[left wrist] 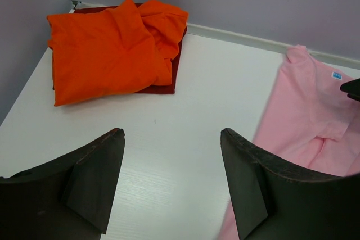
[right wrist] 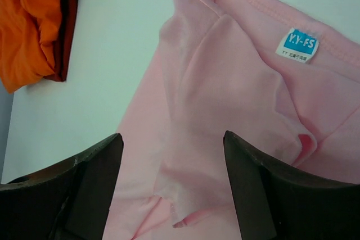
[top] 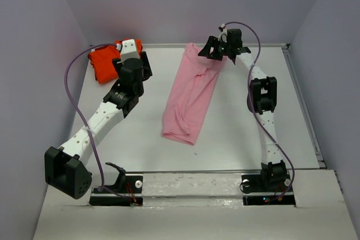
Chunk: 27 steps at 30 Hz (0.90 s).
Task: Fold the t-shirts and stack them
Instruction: Rotate the rectangle-folded T-shirt at the center of the board.
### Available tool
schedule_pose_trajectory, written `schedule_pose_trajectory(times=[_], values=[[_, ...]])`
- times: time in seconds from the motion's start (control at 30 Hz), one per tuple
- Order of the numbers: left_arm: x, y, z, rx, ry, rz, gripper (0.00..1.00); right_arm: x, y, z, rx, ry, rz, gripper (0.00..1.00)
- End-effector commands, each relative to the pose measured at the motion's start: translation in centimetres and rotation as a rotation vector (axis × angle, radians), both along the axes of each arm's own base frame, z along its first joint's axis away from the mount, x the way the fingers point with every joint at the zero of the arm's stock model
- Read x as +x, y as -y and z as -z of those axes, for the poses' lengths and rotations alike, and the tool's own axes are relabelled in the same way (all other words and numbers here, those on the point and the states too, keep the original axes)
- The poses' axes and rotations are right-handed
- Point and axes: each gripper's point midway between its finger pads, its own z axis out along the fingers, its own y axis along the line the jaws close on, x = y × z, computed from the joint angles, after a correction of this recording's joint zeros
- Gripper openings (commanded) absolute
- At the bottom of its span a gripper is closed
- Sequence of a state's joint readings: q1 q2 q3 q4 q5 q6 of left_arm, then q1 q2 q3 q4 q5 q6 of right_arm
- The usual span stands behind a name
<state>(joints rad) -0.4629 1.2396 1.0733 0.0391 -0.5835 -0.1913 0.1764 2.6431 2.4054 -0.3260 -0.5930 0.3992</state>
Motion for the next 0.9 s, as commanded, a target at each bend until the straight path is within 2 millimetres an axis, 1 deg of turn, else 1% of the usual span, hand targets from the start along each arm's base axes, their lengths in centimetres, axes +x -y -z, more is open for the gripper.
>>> schedule_pose_trajectory(times=[0.0, 0.03, 0.07, 0.1, 0.13, 0.17, 0.2, 0.23, 0.27, 0.3, 0.33, 0.37, 0.4, 0.43, 0.47, 0.5, 0.53, 0.57, 0.6, 0.63, 0.67, 0.7, 0.73, 0.77, 0.8, 0.87], values=[[0.3, 0.1, -2.2, -0.025, 0.055, -0.006, 0.79, -1.3, -2.4, 1.0, 0.037, -0.056, -0.071, 0.78], [0.3, 0.0, -2.1, -0.024, 0.054, -0.008, 0.79, -1.5, -2.4, 1.4, 0.038, -0.065, -0.077, 0.78], [0.2, 0.0, -2.3, -0.027, 0.059, -0.008, 0.79, -2.1, -2.9, 2.2, 0.032, -0.088, -0.087, 0.78], [0.2, 0.0, -2.3, -0.027, 0.059, -0.010, 0.79, -2.4, -2.8, 2.7, 0.027, -0.102, -0.084, 0.78], [0.2, -0.1, -2.3, -0.028, 0.060, -0.010, 0.79, -2.5, -2.7, 2.3, 0.019, -0.094, -0.084, 0.78], [0.2, 0.0, -2.4, -0.029, 0.061, -0.008, 0.79, -2.9, -3.1, 2.2, 0.010, -0.093, -0.094, 0.78], [0.2, 0.0, -2.3, -0.028, 0.060, -0.008, 0.79, -3.5, -2.8, 3.1, -0.007, -0.115, -0.089, 0.78], [0.2, 0.0, -2.3, -0.027, 0.060, -0.008, 0.79, -3.4, -2.4, 1.8, -0.030, -0.081, -0.076, 0.79], [0.2, 0.0, -2.4, -0.026, 0.061, -0.008, 0.79, -3.9, -2.7, 1.8, -0.044, -0.080, -0.079, 0.79], [0.2, 0.0, -2.4, -0.026, 0.061, -0.008, 0.79, -4.0, -2.4, 1.7, -0.059, -0.079, -0.070, 0.79], [0.2, 0.0, -2.5, -0.029, 0.063, -0.006, 0.79, -4.5, -2.0, 2.4, -0.081, -0.094, -0.061, 0.79], [0.2, -0.1, -2.5, -0.029, 0.063, -0.006, 0.79, -4.6, -1.8, 2.0, -0.090, -0.092, -0.055, 0.80], [0.1, -0.1, -2.7, -0.029, 0.066, -0.005, 0.79, -4.8, -1.7, 2.4, -0.097, -0.105, -0.052, 0.80], [0.1, 0.0, -2.7, -0.032, 0.067, 0.000, 0.79, -5.0, -1.8, 2.6, -0.093, -0.113, -0.069, 0.80], [0.1, 0.0, -2.7, -0.036, 0.069, -0.001, 0.79, -5.4, -2.4, 3.3, -0.096, -0.133, -0.082, 0.80], [0.1, 0.0, -2.7, -0.035, 0.069, -0.001, 0.79, -5.4, -2.3, 3.8, -0.101, -0.145, -0.083, 0.80], [0.0, 0.0, -2.8, -0.037, 0.070, -0.001, 0.79, -5.8, -3.2, 4.0, -0.100, -0.148, -0.109, 0.80], [0.0, 0.0, -2.7, -0.034, 0.069, -0.004, 0.79, -5.8, -3.3, 4.0, -0.097, -0.148, -0.116, 0.80], [0.0, -0.1, -2.7, -0.032, 0.069, -0.005, 0.79, -6.2, -4.0, 5.0, -0.099, -0.166, -0.135, 0.80], [0.0, -0.1, -2.8, -0.033, 0.070, -0.006, 0.79, -6.4, -4.7, 5.3, -0.099, -0.171, -0.148, 0.80], [0.0, -0.2, -2.6, -0.030, 0.067, -0.008, 0.79, -6.2, -4.8, 5.0, -0.097, -0.168, -0.149, 0.80], [0.0, -0.2, -2.7, -0.030, 0.069, -0.008, 0.79, -6.5, -5.5, 5.0, -0.093, -0.171, -0.165, 0.80], [0.0, -0.1, -2.6, -0.030, 0.067, -0.006, 0.79, -7.0, -6.0, 6.0, -0.098, -0.200, -0.179, 0.80], [0.0, -0.1, -2.6, -0.028, 0.066, -0.004, 0.79, -6.8, -6.1, 5.6, -0.095, -0.189, -0.181, 0.80], [0.1, -0.1, -2.7, -0.028, 0.067, -0.006, 0.79, -7.1, -6.7, 5.6, -0.100, -0.186, -0.193, 0.80], [0.0, -0.1, -2.6, -0.030, 0.067, -0.006, 0.79, -6.8, -6.3, 4.9, -0.127, -0.155, -0.185, 0.81]])
